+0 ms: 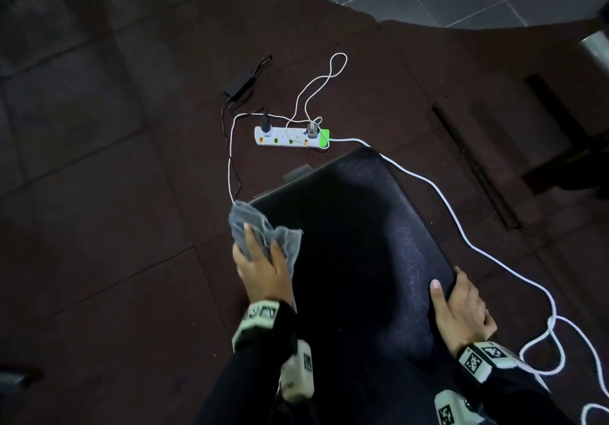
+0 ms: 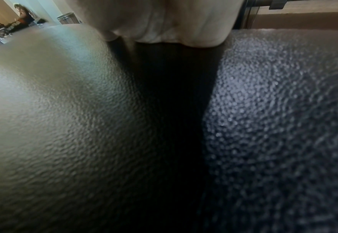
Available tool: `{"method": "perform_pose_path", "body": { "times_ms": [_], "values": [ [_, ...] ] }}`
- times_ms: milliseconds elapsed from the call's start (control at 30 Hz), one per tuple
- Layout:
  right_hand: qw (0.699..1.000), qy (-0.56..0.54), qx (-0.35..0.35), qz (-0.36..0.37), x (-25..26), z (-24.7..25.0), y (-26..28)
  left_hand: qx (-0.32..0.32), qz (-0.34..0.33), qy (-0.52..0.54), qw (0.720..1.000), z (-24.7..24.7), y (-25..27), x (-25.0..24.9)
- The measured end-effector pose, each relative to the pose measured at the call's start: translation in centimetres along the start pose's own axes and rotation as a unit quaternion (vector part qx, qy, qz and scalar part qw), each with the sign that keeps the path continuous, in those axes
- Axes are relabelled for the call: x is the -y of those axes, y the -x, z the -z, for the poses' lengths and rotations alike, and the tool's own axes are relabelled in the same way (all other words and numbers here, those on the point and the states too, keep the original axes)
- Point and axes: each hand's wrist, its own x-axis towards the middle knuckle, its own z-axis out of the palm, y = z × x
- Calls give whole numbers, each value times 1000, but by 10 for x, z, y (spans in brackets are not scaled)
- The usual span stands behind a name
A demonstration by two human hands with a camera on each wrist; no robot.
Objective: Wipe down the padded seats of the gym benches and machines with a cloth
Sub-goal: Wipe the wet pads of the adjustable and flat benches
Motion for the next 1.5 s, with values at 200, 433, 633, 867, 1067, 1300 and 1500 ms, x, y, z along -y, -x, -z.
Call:
{"method": "perform_pose_path", "body": {
  "times_ms": [200, 433, 633, 867, 1067, 1300, 1500],
  "values": [
    [1000, -1, 3, -5, 0, 1, 0, 51, -27, -43, 997, 1, 33, 6],
    [999, 11, 25, -24, 1, 5, 0, 7, -119, -132, 984, -3, -69, -14],
    [999, 12, 39, -29, 2, 7, 0, 143, -104, -204, 963, 6, -108, -25],
    [998, 36, 48, -36, 7, 12, 2, 162, -152, -270, 937, -10, -94, -88],
    [998, 35, 22, -36, 3, 7, 1, 214, -226, -300, 902, -84, -79, -169],
    [998, 19, 64, -22, 1, 12, 2, 239, -331, -253, 877, -78, -95, -150],
    [998, 3, 59, -14, 1, 13, 3, 222, -327, -235, 888, -39, -97, -102]
  ]
}}
